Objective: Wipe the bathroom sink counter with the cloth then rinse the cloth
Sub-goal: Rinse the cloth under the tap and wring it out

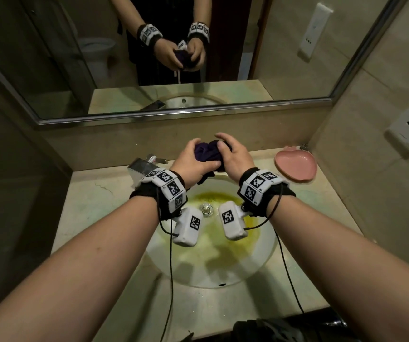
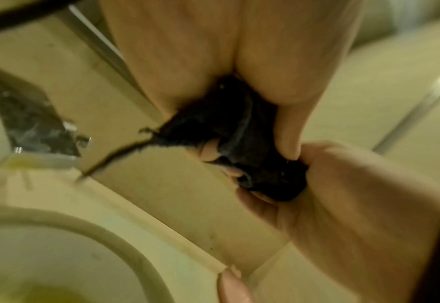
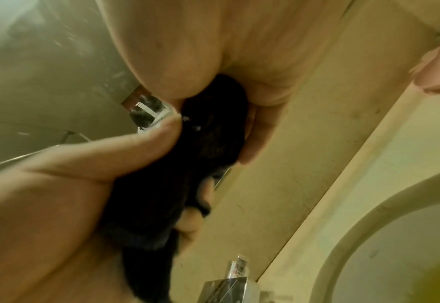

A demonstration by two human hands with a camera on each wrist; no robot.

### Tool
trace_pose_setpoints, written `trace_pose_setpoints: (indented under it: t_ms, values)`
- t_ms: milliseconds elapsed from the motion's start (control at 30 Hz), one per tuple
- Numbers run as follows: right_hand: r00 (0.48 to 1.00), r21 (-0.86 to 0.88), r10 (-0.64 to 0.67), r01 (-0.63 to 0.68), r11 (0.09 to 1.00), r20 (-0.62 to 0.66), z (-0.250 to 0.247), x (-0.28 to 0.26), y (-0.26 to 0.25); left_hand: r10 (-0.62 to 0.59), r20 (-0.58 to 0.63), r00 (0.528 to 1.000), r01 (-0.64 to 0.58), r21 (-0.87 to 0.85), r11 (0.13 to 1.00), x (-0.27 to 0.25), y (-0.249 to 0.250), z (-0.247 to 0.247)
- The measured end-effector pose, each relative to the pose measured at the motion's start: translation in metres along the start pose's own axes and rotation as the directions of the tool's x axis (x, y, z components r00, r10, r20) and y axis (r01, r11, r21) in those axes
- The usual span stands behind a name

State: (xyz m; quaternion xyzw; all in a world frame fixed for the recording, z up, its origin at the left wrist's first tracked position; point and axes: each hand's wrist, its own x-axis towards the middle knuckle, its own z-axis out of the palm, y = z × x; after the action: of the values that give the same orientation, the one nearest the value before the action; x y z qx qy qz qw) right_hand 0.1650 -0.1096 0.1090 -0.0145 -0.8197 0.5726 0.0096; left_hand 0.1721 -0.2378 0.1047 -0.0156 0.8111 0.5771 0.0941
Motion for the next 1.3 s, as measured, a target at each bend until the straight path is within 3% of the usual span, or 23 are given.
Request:
trace_pose_setpoints:
  t_ms: [133,200,300,400,500,567,700,867,1133,1233,1300]
  values:
    - [0.994,0.001,-0.057,0.057,0.998,-0.093,0.007,0.004,-0.003,-0.103,0.018,0.995,0.101,-0.407,0.908,0.001,0.003,0.004]
    - [0.990,-0.038,-0.094,0.091,0.995,-0.108,0.010,0.006,0.000,-0.146,0.114,0.983,0.182,-0.457,0.871,-0.002,0.005,0.000]
    - [0.982,-0.097,-0.135,0.122,0.988,-0.135,0.014,0.003,0.005,-0.194,0.217,0.957,0.268,-0.393,0.880,-0.004,0.008,-0.004]
    - [0.986,-0.140,-0.144,0.132,0.981,-0.079,0.016,-0.007,0.002,-0.171,-0.005,0.985,0.163,-0.289,0.943,0.002,0.011,0.003]
    - [0.988,-0.121,-0.154,0.152,0.981,-0.008,0.017,-0.015,-0.006,0.075,-0.247,0.966,-0.071,0.025,0.997,0.003,0.007,0.007]
    - [0.991,-0.081,-0.129,0.126,0.989,-0.034,0.019,-0.016,-0.009,0.230,-0.303,0.925,-0.174,0.201,0.964,-0.004,0.004,0.010]
    - [0.985,-0.179,-0.137,0.117,0.977,-0.102,0.021,-0.012,-0.006,0.389,-0.285,0.876,-0.288,0.338,0.896,-0.011,0.000,0.015]
    - [0.994,-0.311,-0.097,0.074,0.947,-0.060,0.016,-0.012,-0.005,0.391,-0.180,0.902,-0.264,0.486,0.833,-0.010,0.000,0.017]
    - [0.989,-0.452,0.137,-0.094,0.887,0.063,0.017,-0.009,0.013,0.350,-0.021,0.937,-0.235,0.705,0.669,-0.009,-0.006,0.021]
    - [0.982,-0.160,0.189,-0.182,0.970,0.030,0.020,-0.011,0.017,0.333,-0.041,0.942,-0.229,0.647,0.727,-0.010,-0.008,0.022]
    - [0.950,0.089,0.306,-0.311,0.946,0.058,0.021,-0.013,0.013,0.334,-0.075,0.940,-0.233,0.575,0.785,-0.009,-0.007,0.022]
